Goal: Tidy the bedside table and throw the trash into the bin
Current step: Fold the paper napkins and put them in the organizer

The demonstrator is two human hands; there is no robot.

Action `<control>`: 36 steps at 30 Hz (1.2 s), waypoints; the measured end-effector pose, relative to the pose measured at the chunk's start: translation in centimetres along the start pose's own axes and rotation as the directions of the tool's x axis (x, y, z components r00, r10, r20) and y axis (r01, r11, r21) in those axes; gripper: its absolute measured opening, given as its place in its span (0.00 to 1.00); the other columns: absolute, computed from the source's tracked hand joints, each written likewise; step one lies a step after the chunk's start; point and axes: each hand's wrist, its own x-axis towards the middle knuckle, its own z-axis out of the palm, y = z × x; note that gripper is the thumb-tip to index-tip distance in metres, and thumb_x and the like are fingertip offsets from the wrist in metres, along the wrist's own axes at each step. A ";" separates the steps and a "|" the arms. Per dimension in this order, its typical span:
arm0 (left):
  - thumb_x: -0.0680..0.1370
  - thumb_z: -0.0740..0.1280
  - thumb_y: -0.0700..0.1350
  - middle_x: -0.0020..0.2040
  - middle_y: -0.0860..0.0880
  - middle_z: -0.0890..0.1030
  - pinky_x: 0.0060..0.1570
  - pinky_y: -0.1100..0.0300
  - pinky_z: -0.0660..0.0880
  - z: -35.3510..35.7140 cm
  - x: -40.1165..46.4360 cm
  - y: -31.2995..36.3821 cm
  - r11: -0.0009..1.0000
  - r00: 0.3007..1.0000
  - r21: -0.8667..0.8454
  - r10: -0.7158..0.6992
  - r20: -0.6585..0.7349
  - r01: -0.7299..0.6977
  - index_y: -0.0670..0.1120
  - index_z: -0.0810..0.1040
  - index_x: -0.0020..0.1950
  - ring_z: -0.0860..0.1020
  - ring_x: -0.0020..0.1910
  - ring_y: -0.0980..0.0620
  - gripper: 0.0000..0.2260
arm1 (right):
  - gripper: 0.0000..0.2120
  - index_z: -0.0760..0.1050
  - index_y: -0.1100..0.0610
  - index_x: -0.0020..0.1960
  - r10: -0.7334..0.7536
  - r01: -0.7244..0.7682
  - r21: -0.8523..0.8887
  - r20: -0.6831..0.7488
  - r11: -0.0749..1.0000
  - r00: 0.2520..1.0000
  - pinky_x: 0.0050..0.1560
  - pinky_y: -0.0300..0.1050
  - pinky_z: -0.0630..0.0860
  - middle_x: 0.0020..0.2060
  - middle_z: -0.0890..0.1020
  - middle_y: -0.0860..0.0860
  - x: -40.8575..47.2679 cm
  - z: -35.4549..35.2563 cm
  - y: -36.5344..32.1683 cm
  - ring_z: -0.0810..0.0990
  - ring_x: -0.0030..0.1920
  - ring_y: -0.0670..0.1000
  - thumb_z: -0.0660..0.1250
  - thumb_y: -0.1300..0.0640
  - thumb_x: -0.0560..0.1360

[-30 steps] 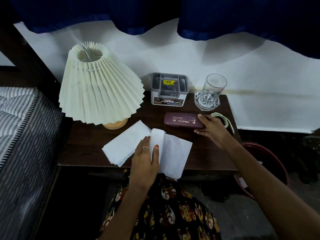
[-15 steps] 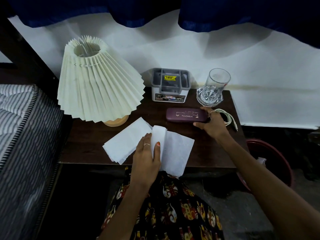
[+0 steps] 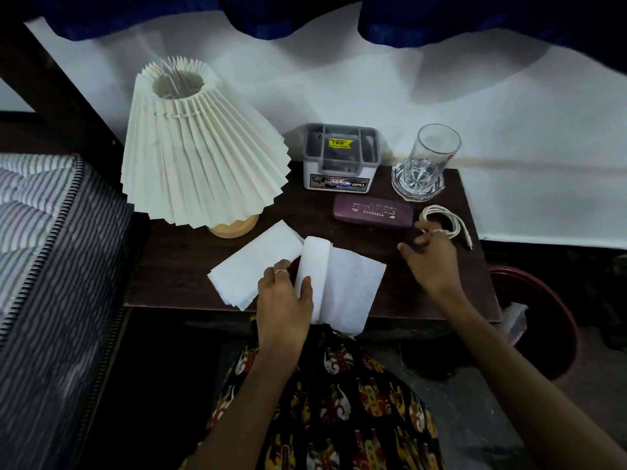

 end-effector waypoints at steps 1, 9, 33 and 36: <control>0.78 0.64 0.50 0.64 0.44 0.73 0.60 0.51 0.73 0.1 0.0 0.0 1.000 1.000 0.015 -0.015 0.003 0.015 0.43 0.68 0.68 0.71 0.63 0.46 0.21 | 0.22 0.72 0.60 0.62 0.010 -0.010 0.008 0.022 1.000 1.000 0.43 0.37 0.68 0.49 0.75 0.56 -1.1 0.0 -0.1 0.78 0.47 0.55 0.72 0.61 0.70; 0.75 0.69 0.50 0.60 0.42 0.76 0.57 0.51 0.74 0.9 0.4 1.3 0.990 0.995 0.125 -0.068 0.078 0.058 0.40 0.70 0.64 0.74 0.60 0.44 0.22 | 0.21 0.72 0.58 0.61 0.045 -0.050 0.059 0.080 0.997 0.996 0.43 0.39 0.69 0.55 0.75 0.57 -6.0 -0.6 -0.3 0.72 0.35 0.41 0.72 0.61 0.70; 0.70 0.74 0.46 0.47 0.50 0.81 0.41 0.62 0.72 -15.3 -3.3 10.2 0.865 0.834 -0.134 0.502 0.229 -0.484 0.47 0.80 0.52 0.79 0.46 0.51 0.11 | 0.08 0.78 0.57 0.47 -0.424 0.171 0.539 0.392 0.825 0.816 0.36 0.35 0.78 0.38 0.81 0.50 -8.8 -12.8 -11.8 0.82 0.36 0.41 0.69 0.68 0.72; 0.72 0.73 0.39 0.46 0.49 0.83 0.36 0.62 0.79 -16.9 -4.9 9.8 0.818 0.871 -0.512 0.429 0.241 -0.261 0.47 0.80 0.51 0.83 0.42 0.55 0.10 | 0.09 0.78 0.58 0.52 -0.393 0.045 0.668 0.381 0.743 0.837 0.39 0.42 0.80 0.43 0.84 0.51 -10.0 -14.0 -11.6 0.85 0.42 0.47 0.69 0.66 0.73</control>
